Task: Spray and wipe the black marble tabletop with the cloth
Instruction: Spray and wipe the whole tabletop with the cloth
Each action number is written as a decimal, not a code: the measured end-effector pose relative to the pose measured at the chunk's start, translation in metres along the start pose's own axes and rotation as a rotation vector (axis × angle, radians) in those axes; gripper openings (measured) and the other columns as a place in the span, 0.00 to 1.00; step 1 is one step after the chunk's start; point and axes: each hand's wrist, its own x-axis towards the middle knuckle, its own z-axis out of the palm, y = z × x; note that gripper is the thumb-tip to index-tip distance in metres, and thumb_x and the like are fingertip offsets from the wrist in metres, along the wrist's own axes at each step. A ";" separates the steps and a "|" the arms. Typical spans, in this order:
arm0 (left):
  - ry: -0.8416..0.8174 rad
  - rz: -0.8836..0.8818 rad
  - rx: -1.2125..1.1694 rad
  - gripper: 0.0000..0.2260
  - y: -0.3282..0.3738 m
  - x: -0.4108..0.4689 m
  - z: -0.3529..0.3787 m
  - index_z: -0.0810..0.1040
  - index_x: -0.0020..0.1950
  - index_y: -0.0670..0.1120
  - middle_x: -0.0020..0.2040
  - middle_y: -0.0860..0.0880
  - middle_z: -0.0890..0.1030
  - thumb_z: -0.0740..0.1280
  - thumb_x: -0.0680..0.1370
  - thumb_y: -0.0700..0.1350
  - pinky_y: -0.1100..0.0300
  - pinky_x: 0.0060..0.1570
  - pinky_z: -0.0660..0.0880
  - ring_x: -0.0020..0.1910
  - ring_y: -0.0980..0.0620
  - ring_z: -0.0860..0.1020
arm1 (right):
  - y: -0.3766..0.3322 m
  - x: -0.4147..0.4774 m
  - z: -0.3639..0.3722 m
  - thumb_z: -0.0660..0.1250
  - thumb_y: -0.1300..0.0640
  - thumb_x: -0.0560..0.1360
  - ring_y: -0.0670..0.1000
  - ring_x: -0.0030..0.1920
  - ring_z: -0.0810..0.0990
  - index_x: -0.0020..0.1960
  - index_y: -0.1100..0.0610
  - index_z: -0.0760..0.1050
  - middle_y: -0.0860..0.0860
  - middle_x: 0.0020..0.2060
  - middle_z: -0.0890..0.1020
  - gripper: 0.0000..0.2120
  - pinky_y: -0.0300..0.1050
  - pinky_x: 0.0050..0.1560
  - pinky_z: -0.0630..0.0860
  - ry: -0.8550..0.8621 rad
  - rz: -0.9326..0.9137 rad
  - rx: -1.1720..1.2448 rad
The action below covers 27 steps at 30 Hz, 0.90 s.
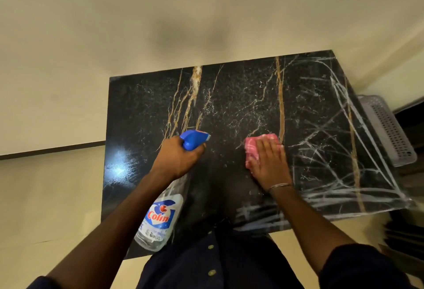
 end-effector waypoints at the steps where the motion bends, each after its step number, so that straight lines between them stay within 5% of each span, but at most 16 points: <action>1: 0.021 0.011 0.004 0.12 0.001 -0.001 -0.003 0.78 0.51 0.43 0.37 0.47 0.80 0.70 0.75 0.51 0.62 0.36 0.73 0.34 0.53 0.79 | 0.018 0.005 -0.002 0.38 0.37 0.80 0.58 0.79 0.47 0.80 0.55 0.47 0.56 0.79 0.52 0.33 0.61 0.76 0.50 0.015 0.094 0.014; 5: 0.064 0.015 0.008 0.11 0.003 -0.007 -0.014 0.79 0.48 0.42 0.37 0.43 0.82 0.70 0.75 0.50 0.59 0.35 0.75 0.33 0.50 0.79 | 0.064 0.021 -0.015 0.43 0.41 0.81 0.59 0.79 0.45 0.80 0.57 0.46 0.57 0.79 0.51 0.32 0.64 0.76 0.48 0.014 0.377 0.106; 9: 0.049 0.001 -0.012 0.11 0.001 -0.012 -0.015 0.78 0.48 0.41 0.40 0.41 0.83 0.70 0.75 0.50 0.56 0.38 0.77 0.37 0.46 0.81 | 0.020 0.021 -0.015 0.48 0.43 0.81 0.63 0.78 0.45 0.79 0.60 0.46 0.61 0.78 0.51 0.33 0.67 0.74 0.47 0.019 0.493 0.188; 15: 0.082 -0.006 -0.038 0.11 0.004 -0.016 -0.012 0.78 0.47 0.42 0.39 0.42 0.82 0.69 0.76 0.50 0.62 0.35 0.74 0.34 0.50 0.79 | -0.080 -0.018 0.002 0.37 0.36 0.77 0.60 0.78 0.41 0.80 0.57 0.44 0.57 0.78 0.46 0.37 0.60 0.74 0.33 -0.025 0.071 0.082; 19: 0.116 -0.007 -0.066 0.11 0.007 -0.019 -0.010 0.78 0.49 0.43 0.39 0.43 0.82 0.69 0.76 0.51 0.61 0.37 0.75 0.37 0.48 0.81 | -0.025 -0.020 0.007 0.37 0.35 0.80 0.56 0.79 0.43 0.80 0.54 0.46 0.54 0.79 0.49 0.34 0.58 0.75 0.41 -0.026 -0.229 -0.019; 23: 0.144 -0.021 -0.071 0.11 0.011 -0.028 -0.004 0.77 0.50 0.43 0.40 0.44 0.82 0.68 0.77 0.50 0.64 0.36 0.73 0.36 0.50 0.80 | 0.048 -0.018 0.001 0.38 0.36 0.79 0.59 0.78 0.50 0.80 0.56 0.49 0.57 0.79 0.54 0.36 0.61 0.76 0.47 0.027 0.042 0.009; 27: 0.151 -0.032 -0.063 0.07 0.018 -0.042 0.009 0.76 0.49 0.45 0.39 0.44 0.80 0.68 0.77 0.49 0.67 0.34 0.71 0.34 0.54 0.78 | 0.043 -0.017 -0.003 0.43 0.38 0.80 0.61 0.78 0.45 0.79 0.57 0.43 0.59 0.79 0.49 0.35 0.65 0.75 0.46 0.002 0.259 0.074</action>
